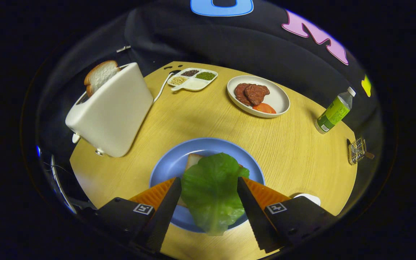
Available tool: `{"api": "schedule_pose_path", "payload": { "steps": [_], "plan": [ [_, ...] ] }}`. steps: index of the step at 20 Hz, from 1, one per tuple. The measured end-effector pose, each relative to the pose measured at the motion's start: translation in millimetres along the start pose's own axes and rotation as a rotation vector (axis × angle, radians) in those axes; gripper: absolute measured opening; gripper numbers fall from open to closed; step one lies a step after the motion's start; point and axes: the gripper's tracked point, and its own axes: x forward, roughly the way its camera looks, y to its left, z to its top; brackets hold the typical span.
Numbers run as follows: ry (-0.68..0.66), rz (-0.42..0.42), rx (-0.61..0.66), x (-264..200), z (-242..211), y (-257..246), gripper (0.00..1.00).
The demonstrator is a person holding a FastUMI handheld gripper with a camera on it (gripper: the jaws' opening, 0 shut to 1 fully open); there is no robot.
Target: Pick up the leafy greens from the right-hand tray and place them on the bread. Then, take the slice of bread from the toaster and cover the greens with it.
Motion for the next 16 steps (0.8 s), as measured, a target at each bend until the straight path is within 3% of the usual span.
{"api": "schedule_pose_path", "payload": {
  "steps": [9, 16],
  "plan": [
    [-0.252, 0.09, -0.042, -71.6, 117.9, 55.5, 1.0],
    [-0.311, 0.218, -0.092, -86.5, 186.7, 143.5, 1.0]
  ]
}}
